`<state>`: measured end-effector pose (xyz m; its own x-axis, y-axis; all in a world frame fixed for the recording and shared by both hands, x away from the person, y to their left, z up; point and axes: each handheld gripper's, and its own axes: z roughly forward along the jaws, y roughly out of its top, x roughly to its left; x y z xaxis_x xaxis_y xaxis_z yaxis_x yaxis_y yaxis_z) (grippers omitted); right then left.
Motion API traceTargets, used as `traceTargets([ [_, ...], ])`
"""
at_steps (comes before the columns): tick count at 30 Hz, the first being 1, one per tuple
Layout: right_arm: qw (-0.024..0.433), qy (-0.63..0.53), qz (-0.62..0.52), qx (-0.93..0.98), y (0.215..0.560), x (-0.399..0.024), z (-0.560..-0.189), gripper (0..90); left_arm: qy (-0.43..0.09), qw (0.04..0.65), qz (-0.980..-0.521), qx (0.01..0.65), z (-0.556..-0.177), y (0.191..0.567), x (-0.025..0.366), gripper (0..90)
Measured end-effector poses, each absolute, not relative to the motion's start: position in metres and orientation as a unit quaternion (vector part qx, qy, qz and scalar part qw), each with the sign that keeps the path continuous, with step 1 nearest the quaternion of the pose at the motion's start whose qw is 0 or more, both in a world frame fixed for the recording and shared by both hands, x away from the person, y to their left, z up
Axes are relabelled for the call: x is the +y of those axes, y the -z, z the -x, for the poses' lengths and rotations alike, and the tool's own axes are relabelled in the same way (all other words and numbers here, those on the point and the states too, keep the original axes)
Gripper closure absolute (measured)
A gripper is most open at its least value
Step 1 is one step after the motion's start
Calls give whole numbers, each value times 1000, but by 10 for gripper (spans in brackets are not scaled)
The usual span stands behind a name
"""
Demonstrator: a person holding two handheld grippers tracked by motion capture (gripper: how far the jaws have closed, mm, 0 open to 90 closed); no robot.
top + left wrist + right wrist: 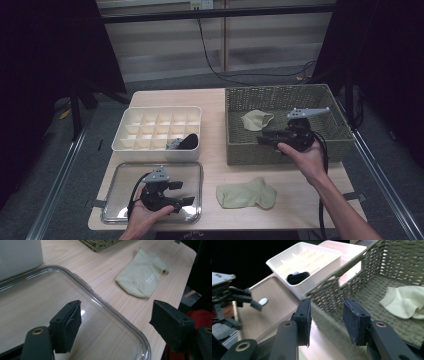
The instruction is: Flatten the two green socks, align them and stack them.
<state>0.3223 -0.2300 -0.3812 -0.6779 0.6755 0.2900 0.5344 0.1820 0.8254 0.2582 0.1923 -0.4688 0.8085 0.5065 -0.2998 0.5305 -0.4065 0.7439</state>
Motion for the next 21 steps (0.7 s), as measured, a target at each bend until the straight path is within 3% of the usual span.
traceTargets([
  [19, 63, -433, -415, 798, 385, -223, -426, 619, 10, 458, -830, 320, -263, 465, 198, 271],
  [21, 63, -421, -423, 800, 390, -223, -437, 590, 9, 461, -827, 321, -264, 465, 198, 274],
])
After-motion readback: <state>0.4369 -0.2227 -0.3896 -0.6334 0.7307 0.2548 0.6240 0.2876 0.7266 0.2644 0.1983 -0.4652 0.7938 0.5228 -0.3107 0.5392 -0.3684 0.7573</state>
